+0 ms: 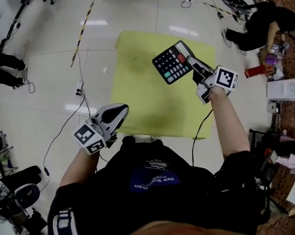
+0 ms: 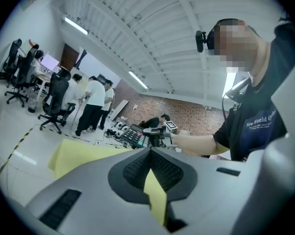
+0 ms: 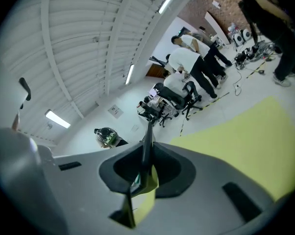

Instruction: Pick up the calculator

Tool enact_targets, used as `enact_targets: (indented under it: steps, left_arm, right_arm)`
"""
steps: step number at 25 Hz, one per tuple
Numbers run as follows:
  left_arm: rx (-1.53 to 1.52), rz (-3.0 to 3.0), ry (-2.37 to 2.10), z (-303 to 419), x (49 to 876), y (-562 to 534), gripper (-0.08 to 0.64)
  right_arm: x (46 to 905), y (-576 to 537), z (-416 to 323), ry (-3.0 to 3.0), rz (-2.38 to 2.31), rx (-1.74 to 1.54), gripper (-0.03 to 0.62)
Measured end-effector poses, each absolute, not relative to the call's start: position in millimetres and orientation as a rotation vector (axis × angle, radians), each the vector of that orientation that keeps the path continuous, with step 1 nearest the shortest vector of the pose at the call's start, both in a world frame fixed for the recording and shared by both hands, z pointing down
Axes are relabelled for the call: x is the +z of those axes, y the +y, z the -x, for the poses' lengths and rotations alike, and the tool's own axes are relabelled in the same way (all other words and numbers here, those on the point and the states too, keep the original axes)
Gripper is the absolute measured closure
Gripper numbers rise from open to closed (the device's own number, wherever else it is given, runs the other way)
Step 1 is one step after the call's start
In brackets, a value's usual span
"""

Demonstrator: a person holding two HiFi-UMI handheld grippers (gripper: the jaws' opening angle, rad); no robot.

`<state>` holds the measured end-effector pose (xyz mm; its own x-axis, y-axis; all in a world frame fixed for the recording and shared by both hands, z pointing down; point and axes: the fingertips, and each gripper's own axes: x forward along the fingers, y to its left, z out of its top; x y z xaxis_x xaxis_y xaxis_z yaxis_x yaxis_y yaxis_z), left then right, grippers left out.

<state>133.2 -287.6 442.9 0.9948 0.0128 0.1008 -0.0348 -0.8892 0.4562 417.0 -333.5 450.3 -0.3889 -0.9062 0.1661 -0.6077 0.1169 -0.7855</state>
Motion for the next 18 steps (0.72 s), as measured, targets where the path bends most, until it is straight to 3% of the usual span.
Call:
enact_targets:
  steps: [9,18]
  left_arm:
    - [0.105,-2.764,0.087,-196.0,382.3,-236.1,0.554]
    - [0.044,-2.830,0.129,-215.0,345.8,-218.4,0.554]
  right_arm:
    - [380.3,-186.2,-417.2,1.980,1.490,-1.092,0.552]
    - [340.9,-116.5,-407.6,1.974,1.500,-0.970,0.552]
